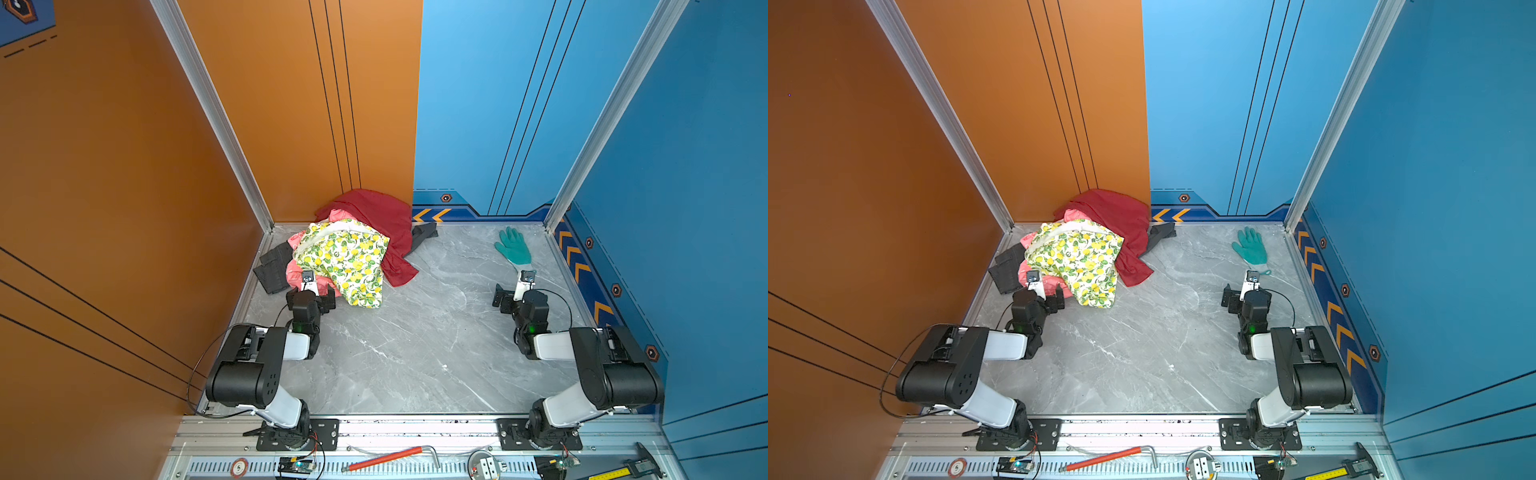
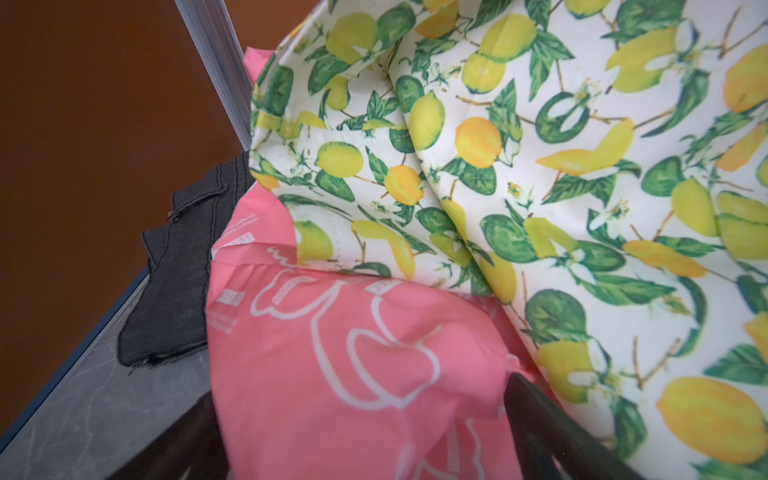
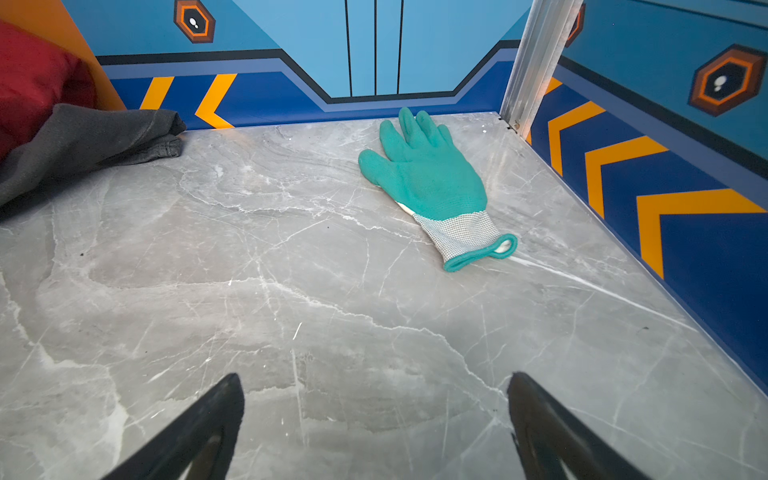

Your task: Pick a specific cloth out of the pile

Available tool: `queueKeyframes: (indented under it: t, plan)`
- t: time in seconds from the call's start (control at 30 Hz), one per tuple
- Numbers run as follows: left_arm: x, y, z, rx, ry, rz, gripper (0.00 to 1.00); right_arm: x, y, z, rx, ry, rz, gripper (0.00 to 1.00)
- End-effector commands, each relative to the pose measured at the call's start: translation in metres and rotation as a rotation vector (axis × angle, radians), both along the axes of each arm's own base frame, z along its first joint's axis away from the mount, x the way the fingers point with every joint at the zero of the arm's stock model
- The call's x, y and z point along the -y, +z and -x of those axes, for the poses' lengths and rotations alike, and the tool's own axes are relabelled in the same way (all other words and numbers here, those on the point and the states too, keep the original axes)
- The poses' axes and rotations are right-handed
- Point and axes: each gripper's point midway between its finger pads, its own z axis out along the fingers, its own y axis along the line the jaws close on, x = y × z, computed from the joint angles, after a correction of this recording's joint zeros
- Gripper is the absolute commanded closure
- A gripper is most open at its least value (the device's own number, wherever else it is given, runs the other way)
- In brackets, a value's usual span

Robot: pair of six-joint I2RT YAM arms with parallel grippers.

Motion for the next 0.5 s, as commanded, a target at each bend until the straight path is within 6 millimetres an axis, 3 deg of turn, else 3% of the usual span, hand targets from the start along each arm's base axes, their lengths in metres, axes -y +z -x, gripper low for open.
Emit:
queueKeyframes:
  t: [0.0,0.27,0.47]
  plan:
    - [-0.001,-0.002,0.000,-0.013,0.014,-0.005,0.02,0.004,0.004,-0.002,0.003,-0.032,0.012,0.00]
    - [0.006,0.001,0.004,0.008,0.011,-0.048,0.02,0.002,0.012,0.001,0.014,-0.046,0.038,0.00]
    - [0.003,0.010,0.009,0.032,0.048,-0.062,0.02,-0.001,0.029,0.008,0.017,-0.080,0.095,0.00]
